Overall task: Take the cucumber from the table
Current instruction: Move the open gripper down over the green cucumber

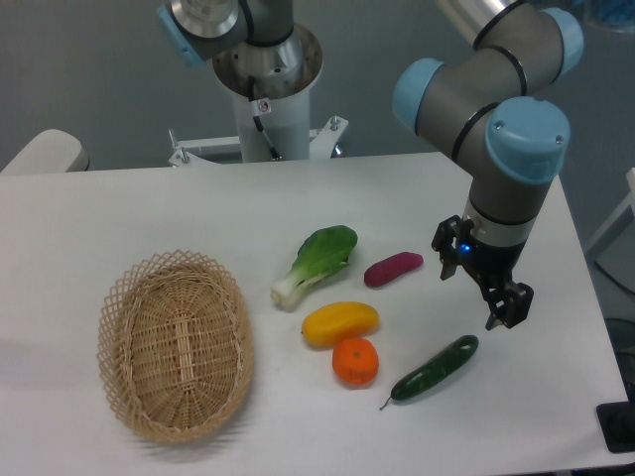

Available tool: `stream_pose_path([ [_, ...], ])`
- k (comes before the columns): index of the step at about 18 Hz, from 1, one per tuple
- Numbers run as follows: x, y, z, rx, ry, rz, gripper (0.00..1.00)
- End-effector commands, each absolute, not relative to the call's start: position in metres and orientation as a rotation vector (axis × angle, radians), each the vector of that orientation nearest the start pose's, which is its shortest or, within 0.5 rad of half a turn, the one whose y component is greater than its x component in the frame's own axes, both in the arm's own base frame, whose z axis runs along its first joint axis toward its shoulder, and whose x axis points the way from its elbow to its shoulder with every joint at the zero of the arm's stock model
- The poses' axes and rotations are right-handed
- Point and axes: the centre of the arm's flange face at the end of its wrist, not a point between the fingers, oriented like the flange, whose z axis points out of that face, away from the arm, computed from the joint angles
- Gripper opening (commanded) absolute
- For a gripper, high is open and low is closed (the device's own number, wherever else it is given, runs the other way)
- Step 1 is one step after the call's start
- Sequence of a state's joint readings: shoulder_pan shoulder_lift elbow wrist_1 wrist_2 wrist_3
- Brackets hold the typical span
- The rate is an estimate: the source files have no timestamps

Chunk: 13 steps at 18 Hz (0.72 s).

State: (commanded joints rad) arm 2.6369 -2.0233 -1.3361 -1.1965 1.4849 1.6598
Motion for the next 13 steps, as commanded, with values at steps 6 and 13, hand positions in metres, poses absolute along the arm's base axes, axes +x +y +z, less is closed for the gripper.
stream_pose_path([
  [6, -0.525, 0.457, 0.372, -2.889, 0.842, 0.181, 1.0],
  [13, -0.503, 0.501, 0.337, -2.931, 0.723, 0.135, 1.0],
])
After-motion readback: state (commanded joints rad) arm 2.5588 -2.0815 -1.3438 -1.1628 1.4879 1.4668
